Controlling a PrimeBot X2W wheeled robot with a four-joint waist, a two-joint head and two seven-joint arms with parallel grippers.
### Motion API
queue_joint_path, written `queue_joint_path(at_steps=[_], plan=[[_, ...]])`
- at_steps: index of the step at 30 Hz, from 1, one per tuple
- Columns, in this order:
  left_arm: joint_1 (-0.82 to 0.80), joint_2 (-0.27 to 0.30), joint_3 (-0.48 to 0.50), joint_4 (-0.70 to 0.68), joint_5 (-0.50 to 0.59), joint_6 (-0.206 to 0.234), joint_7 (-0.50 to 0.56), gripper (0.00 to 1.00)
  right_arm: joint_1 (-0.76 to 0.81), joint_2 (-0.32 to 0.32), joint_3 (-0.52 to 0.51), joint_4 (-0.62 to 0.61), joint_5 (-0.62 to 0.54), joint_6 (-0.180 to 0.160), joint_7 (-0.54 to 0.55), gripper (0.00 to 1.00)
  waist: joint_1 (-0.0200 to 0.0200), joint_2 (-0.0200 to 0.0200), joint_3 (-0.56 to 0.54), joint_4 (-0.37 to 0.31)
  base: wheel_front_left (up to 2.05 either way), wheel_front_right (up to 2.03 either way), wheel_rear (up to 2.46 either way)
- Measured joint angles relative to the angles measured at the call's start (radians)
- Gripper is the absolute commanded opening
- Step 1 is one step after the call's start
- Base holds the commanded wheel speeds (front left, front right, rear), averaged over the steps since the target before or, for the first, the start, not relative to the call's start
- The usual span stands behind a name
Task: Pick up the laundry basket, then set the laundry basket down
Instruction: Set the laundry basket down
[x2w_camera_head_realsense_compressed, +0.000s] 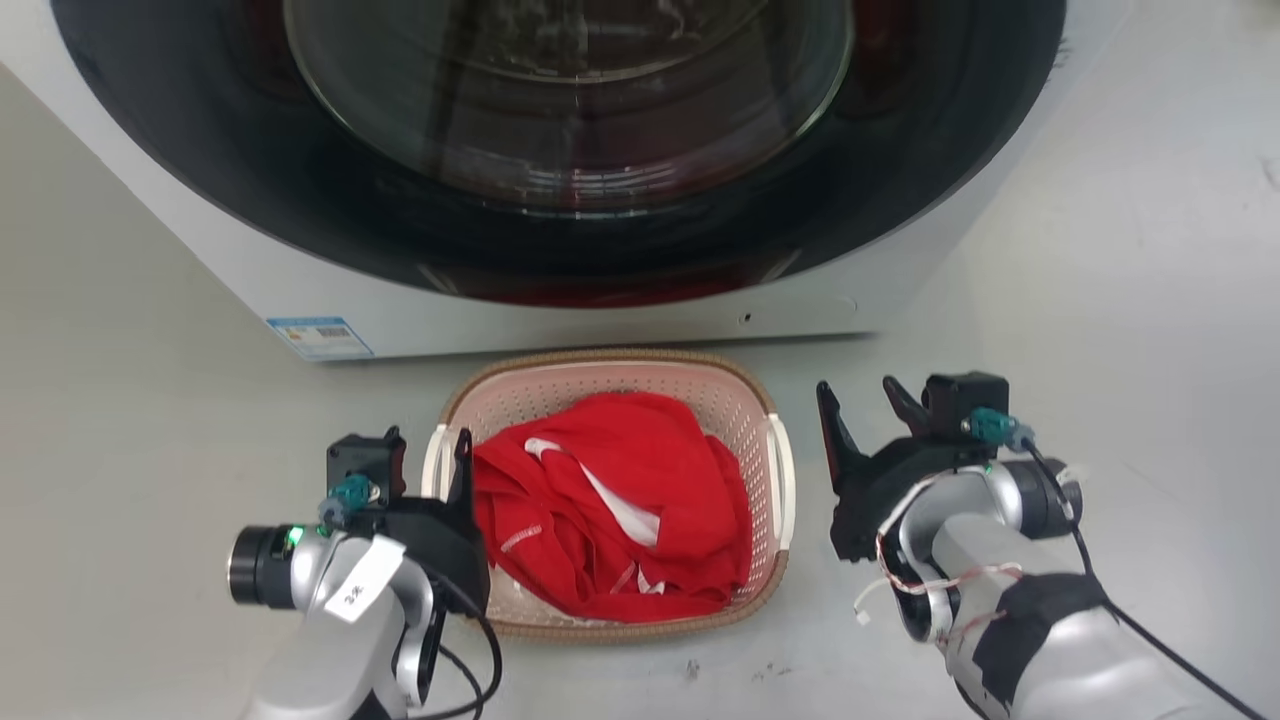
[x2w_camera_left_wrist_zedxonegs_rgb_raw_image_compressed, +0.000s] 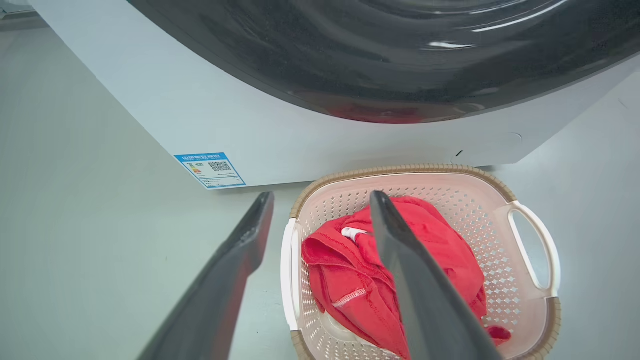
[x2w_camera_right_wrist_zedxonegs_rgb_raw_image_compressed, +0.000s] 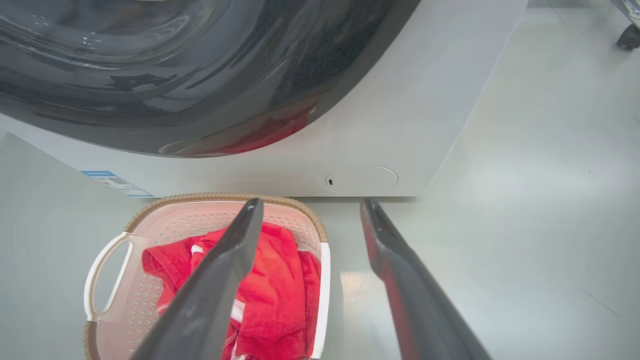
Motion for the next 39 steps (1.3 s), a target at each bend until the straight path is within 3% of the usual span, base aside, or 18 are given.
queue_joint_path(at_steps=[20,39], plan=[[0.414,0.039,0.239,-0.369,0.224,0.0,0.0,1.0,0.399,-0.046,-0.271,-0.305,-0.244,0.0,0.0,1.0,0.0,-0.0001,-0.244,-0.02,0.0,0.0,0.0],[0.763,0.004,0.417,-0.761,0.438,0.0,0.0,1.0,0.821,-0.021,-0.563,-0.712,-0.568,0.0,0.0,1.0,0.0001,0.0,-0.392,-0.037,0.0,0.0,0.0]])
